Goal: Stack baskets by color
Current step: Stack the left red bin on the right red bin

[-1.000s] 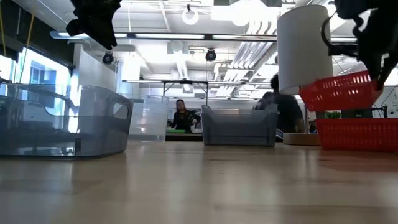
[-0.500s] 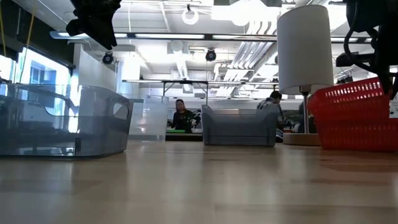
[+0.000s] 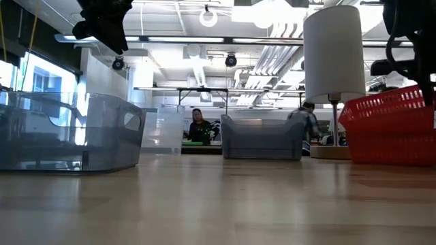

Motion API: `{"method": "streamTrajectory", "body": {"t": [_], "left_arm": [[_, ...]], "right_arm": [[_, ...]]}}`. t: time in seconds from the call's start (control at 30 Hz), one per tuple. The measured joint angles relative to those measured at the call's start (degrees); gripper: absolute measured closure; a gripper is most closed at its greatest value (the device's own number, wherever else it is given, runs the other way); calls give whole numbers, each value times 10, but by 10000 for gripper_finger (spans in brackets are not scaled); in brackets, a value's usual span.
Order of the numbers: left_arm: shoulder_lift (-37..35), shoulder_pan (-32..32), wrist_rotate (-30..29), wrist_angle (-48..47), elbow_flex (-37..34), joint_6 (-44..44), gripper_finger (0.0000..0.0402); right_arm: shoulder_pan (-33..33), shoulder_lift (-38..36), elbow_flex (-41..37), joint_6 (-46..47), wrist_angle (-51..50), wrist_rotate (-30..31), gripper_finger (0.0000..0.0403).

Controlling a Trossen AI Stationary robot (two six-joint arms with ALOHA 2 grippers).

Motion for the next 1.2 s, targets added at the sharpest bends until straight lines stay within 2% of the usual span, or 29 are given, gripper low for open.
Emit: {"method": "streamTrajectory", "body": {"t": [0.3,0.47,0.63,0.87,1.2], "left_arm": [[0,0,2,0,0,0,312],[0,0,2,0,0,0,312],[0,0,2,0,0,0,312],[0,0,2,0,0,0,312],[0,0,2,0,0,0,312]], "right_arm": [[21,34,0,-21,24,-9,403],[27,35,2,-12,73,-55,403],[24,34,17,44,109,-58,403],[24,34,19,128,147,-116,403],[24,34,19,135,178,-101,403]]}}
